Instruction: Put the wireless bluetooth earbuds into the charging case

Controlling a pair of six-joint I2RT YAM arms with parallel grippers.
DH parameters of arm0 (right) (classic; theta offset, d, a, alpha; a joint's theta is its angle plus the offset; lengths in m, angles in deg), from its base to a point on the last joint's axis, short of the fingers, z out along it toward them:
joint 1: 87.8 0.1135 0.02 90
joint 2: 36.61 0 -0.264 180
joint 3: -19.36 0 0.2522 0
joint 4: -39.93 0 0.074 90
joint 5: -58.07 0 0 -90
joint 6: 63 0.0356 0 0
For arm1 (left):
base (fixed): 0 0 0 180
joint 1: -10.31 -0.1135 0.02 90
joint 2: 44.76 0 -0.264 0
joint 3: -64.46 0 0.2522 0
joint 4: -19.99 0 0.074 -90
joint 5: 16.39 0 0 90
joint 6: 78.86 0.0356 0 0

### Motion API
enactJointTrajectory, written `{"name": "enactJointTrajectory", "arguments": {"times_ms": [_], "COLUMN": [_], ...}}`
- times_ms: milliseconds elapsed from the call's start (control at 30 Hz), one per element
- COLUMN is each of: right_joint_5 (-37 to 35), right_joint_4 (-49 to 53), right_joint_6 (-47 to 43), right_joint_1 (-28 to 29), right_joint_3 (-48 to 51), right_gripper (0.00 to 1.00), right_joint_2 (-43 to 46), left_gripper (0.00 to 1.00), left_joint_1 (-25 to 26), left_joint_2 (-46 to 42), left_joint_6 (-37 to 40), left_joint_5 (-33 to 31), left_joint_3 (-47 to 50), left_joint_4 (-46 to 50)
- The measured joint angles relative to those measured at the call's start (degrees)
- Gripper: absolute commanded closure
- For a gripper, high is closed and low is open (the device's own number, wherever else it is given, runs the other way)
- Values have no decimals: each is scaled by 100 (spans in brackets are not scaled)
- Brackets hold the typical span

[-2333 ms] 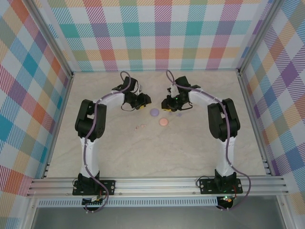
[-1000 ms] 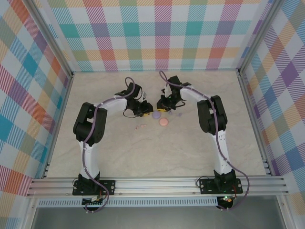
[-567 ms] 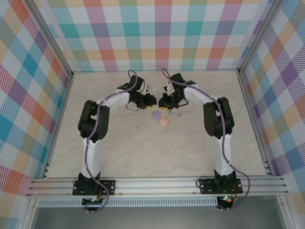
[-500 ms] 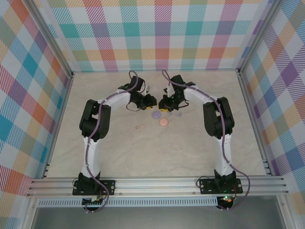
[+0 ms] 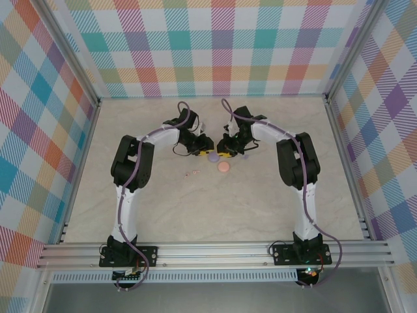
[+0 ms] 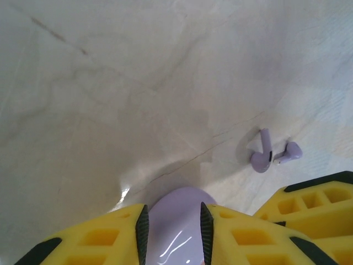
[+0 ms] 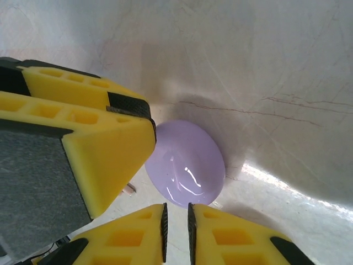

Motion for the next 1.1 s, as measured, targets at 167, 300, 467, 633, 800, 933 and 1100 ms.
{"name": "enactJointTrajectory", "arguments": {"times_ms": [167, 300, 467, 633, 800, 933, 1100], "right_joint_5": [4, 61, 83, 142, 122, 61, 70], "right_joint_4": [4, 61, 131, 278, 385, 444, 525], "right_joint_6": [24, 24, 20, -2, -17, -22, -243], "right_joint_1": [0, -2, 0, 26, 61, 37, -20], "right_joint_3": [-44, -216, -730, -1325, -1506, -1497, -1440], "right_gripper": [83, 84, 84, 84, 80, 78, 75], "right_joint_2": [-195, -339, -649, -1038, -1091, -1021, -837], "left_gripper": [69, 71, 70, 69, 68, 66, 66], "left_joint_1": [0, -24, -55, -52, -76, -114, -136], "left_joint_2": [-33, -162, -413, -748, -951, -1036, -1097], "left_joint_6": [-4, -7, -74, -142, -273, -448, -802], "left_joint_5": [94, 96, 70, -83, -164, -149, 20], "left_joint_3": [186, 378, 741, 1143, 1263, 1384, 1679], "left_joint_4": [-59, -151, -177, -173, -223, -415, -855]}}
